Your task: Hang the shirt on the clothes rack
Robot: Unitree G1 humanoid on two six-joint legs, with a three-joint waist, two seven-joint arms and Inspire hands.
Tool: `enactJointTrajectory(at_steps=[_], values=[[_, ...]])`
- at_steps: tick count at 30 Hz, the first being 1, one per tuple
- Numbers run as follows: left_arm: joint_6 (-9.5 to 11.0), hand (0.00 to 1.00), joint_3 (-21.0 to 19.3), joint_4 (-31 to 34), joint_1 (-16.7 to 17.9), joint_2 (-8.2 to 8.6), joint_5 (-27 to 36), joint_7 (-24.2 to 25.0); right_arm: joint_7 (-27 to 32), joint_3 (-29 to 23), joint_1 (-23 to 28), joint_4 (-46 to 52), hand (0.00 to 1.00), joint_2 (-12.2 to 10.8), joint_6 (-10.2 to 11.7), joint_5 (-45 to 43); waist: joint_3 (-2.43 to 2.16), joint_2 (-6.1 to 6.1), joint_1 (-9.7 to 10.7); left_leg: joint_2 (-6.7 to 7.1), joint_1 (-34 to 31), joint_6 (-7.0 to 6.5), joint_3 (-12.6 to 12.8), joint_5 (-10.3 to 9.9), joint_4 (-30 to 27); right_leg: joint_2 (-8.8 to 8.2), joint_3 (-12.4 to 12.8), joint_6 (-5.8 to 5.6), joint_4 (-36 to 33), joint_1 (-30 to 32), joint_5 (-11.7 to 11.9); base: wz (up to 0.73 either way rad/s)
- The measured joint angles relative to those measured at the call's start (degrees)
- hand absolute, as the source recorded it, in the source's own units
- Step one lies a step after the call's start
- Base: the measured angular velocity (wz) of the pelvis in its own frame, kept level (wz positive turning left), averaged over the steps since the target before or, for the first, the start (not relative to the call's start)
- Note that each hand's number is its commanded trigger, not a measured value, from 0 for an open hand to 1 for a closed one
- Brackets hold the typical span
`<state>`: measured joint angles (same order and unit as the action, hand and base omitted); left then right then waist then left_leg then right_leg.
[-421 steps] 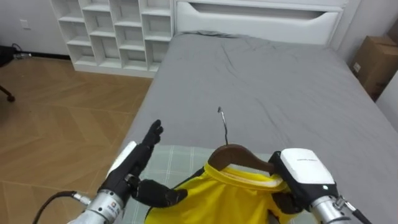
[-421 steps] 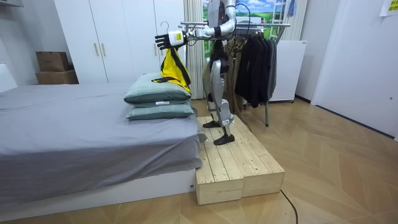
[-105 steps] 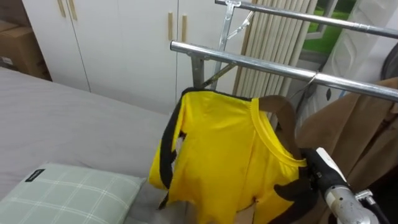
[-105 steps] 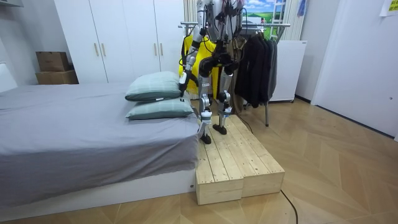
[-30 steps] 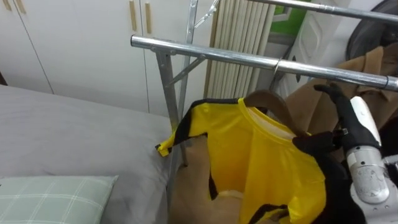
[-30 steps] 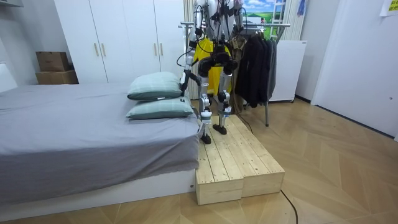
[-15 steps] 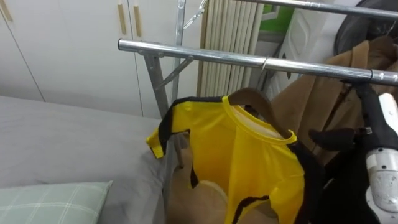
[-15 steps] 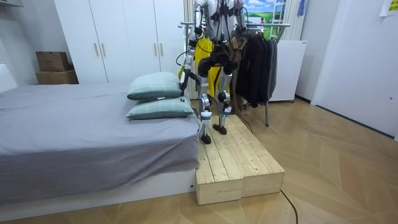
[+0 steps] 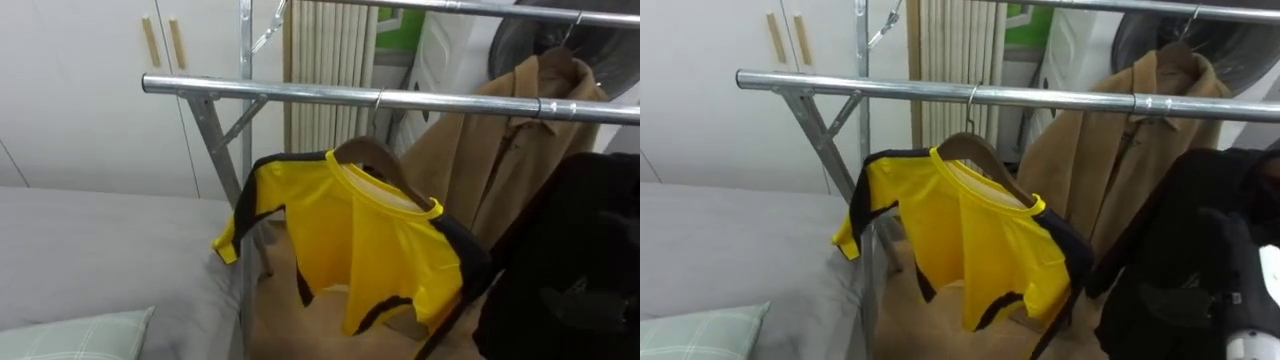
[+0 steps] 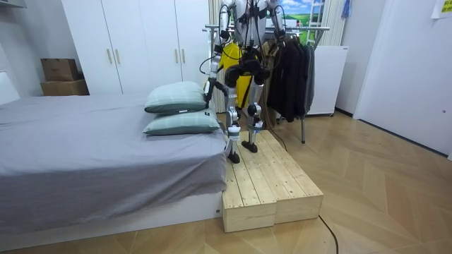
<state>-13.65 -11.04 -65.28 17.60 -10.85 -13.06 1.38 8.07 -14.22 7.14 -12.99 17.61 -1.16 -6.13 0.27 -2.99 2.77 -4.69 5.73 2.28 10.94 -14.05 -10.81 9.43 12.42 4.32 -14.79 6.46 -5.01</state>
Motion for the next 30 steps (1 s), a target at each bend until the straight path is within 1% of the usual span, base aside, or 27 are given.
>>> enactJointTrajectory(at_steps=[2, 4, 5, 7, 8, 9, 10, 11, 12, 13, 14, 15, 16, 17, 18, 20, 24, 26, 29, 30], values=[[0.0, 0.0, -0.01, 0.0, 0.01, -0.01, 0.01, 0.07, -1.74, 0.19, 1.38, -1.05, 0.0, -0.55, -0.12, 2.67, -0.01, -0.01, -0.03, 0.02, 0.01, 0.0, -0.02, 0.0, -0.02, 0.0, 0.06, -0.01, -0.02, -0.05, 0.0, 0.0], [0.0, 0.0, -0.04, 0.0, 0.04, -0.01, 0.01, 0.19, -3.65, 0.35, 2.21, -2.71, 0.0, -1.75, -0.23, 4.23, 0.01, -0.05, -0.1, 0.02, 0.03, -0.01, -0.01, 0.0, 0.0, 0.18, 0.6, -0.06, 0.02, -0.13, -0.04, -0.02], [-0.01, 0.0, -0.04, -0.01, 0.05, -0.02, 0.01, 0.33, -4.71, 1.17, 2.48, -3.88, 0.0, -2.88, -0.27, 5.36, 0.0, -0.05, -0.15, 0.0, 0.07, -0.02, 0.16, 0.0, -0.01, 0.55, 1.29, -0.13, 0.05, -0.1, 0.0, -0.08], [-0.01, 0.0, -0.03, -0.01, 0.07, -0.02, 0.01, 0.4, -6.92, 2.88, 2.83, -5.21, 0.0, -4.38, -0.58, 6.38, -0.01, -0.03, -0.16, -0.02, 0.25, -0.02, 0.37, -0.01, -0.02, 0.54, 1.42, -0.16, 0.05, 0.09, 0.05, -0.06], [-0.09, 0.0, 0.21, -0.02, 0.13, -0.04, 0.23, 0.4, -8.24, 4.96, 2.98, -7.28, 0.0, -4.54, -0.59, 7.29, 0.02, 0.07, -0.15, -0.02, 0.66, -0.01, 0.37, 0.0, -0.02, 0.56, 1.42, -0.14, 0.17, -0.24, 0.08, 0.0], [-0.21, 0.0, 0.44, -0.02, 0.13, -0.1, 1.29, 0.39, -9.46, 7.06, 3.31, -9.39, 0.0, -4.66, -1.08, 8.66, 0.06, 0.22, -0.27, -0.12, 1.0, -0.02, 0.36, -0.16, 0.0, 0.58, 1.39, -0.11, 0.24, -0.41, 0.06, 0.0], [-0.21, 0.0, 0.63, -0.02, 0.13, -0.1, 1.33, 0.37, -10.07, 7.95, 3.73, -9.72, 0.0, -4.86, -1.51, 9.01, 0.01, 0.32, -0.35, -0.16, 1.06, -0.02, 0.36, -0.32, 0.09, 0.65, 1.42, -0.1, 0.23, -0.42, 0.02, 0.0], [-0.21, 0.0, 0.83, -0.02, 0.13, -0.08, 1.75, 0.35, -11.23, 9.58, 4.67, -10.02, 0.0, -5.6, -1.56, 9.13, 0.03, 0.47, -0.49, -0.25, 1.03, 0.01, 0.57, -0.45, 0.1, 0.7, 1.49, 0.03, 0.21, -0.39, 0.09, -0.08], [-0.24, 0.0, 1.12, -0.12, 0.1, -0.14, 2.24, 0.34, -12.28, 11.05, 5.3, -10.72, 0.0, -6.63, -1.53, 9.14, 0.04, 0.57, -0.65, -0.32, 1.04, 0.06, 0.87, -0.48, 0.01, 0.68, 1.21, 0.61, 0.09, -0.37, 0.47, -0.14], [-0.24, 0.0, 1.1, -0.14, 0.1, -0.13, 2.25, 0.34, -12.71, 11.67, 5.44, -11.43, 0.0, -7.19, -1.52, 9.14, 0.03, 0.62, -0.88, -0.35, 1.13, 0.08, 1.17, -0.5, -0.09, 0.69, 1.03, 0.68, 0.05, -0.35, 0.53, -0.15], [-0.23, 0.0, 1.17, -0.26, 0.07, -0.12, 2.29, 0.32, -13.28, 12.6, 5.38, -13.67, 0.0, -8.4, -1.4, 9.14, 0.12, 0.89, -1.17, -0.45, 1.22, 0.13, 1.39, -0.56, -0.1, 0.76, 0.88, 0.78, 0.08, -0.41, 0.6, -0.06], [-0.22, 0.0, 1.51, -0.79, -0.18, -0.05, 2.34, 0.29, -13.93, 13.24, 5.18, -16.58, 0.0, -9.19, -1.42, 9.13, -0.03, 1.02, -1.2, -0.47, 0.98, 0.12, 1.17, -0.61, -0.17, 0.72, 0.88, 0.78, 0.11, -0.48, 0.58, 0.0], [-0.21, 0.0, 1.86, -1.04, -0.29, 0.03, 2.32, 0.29, -14.36, 13.32, 5.13, -18.01, 0.0, -9.42, -1.41, 9.1, -0.11, 1.23, -1.22, -0.47, 0.87, 0.1, 0.98, -0.66, -0.24, 0.68, 0.81, 0.8, 0.14, -0.48, 0.55, 0.14], [-0.21, 0.0, 2.28, -1.17, -0.34, 0.3, 2.31, 0.29, -14.77, 13.37, 5.12, -20.86, 0.0, -9.52, -1.41, 9.09, -0.28, 1.78, -1.23, -0.45, 0.87, 0.06, 0.59, -0.82, -0.44, 0.58, 0.31, 0.72, 0.26, -0.57, 0.43, 0.13], [-0.21, 0.0, 2.4, -1.16, -0.33, 0.46, 2.32, 0.29, -14.69, 13.36, 4.93, -23.82, 0.0, -9.51, -1.37, 9.08, -0.24, 2.16, -1.37, -0.43, 0.89, 0.02, 0.54, -0.9, -0.46, 0.52, 0.39, 0.69, 0.16, -0.77, 0.24, 0.1], [-0.21, 0.0, 2.4, -1.15, -0.34, 0.53, 2.34, 0.29, -14.49, 13.37, 4.53, -28.21, 0.0, -9.55, -1.38, 9.09, -0.21, 2.45, -1.41, -0.45, 0.99, -0.02, 0.45, -0.97, -0.43, 0.55, 0.56, 0.69, 0.15, -1.08, 0.03, 0.04], [-0.2, 0.0, 2.36, -1.18, -0.31, 0.93, 2.4, 0.28, -13.83, 13.01, 4.01, -36.81, 0.0, -9.58, -1.1, 9.12, -0.14, 2.57, -1.58, -0.45, 1.14, -0.04, -0.28, -0.98, -0.46, 0.66, 1.0, 0.6, 0.76, -1.77, -0.34, 0.09], [-0.2, 0.0, 2.37, -1.22, -0.3, 1.02, 3.5, 0.26, -13.34, 13.05, 4.14, -39.01, 0.0, -9.59, -0.93, 9.11, -0.11, 2.55, -1.59, -0.44, 1.05, -0.04, -0.28, -0.98, -0.43, 0.6, 0.99, 0.52, 1.0, -1.81, -0.29, 0.0], [-0.21, 0.0, 2.39, -1.32, -0.29, 1.05, 3.49, 0.25, -11.77, 12.9, 4.23, -40.88, 0.0, -9.6, -0.68, 8.81, -0.04, 2.83, -1.55, -0.46, 1.11, -0.09, -0.26, -1.02, 0.01, 0.53, 0.85, 0.5, 1.32, -2.04, -0.13, 0.0], [-0.22, 0.0, 2.39, -1.41, -0.28, 1.11, 3.49, 0.24, -11.28, 12.82, 4.19, -41.46, 0.0, -9.6, -0.4, 8.74, 0.1, 3.04, -1.54, -0.47, 1.42, -0.09, -0.3, -1.02, 0.15, 0.51, 0.74, 0.57, 1.53, -2.38, -0.06, 0.0]])
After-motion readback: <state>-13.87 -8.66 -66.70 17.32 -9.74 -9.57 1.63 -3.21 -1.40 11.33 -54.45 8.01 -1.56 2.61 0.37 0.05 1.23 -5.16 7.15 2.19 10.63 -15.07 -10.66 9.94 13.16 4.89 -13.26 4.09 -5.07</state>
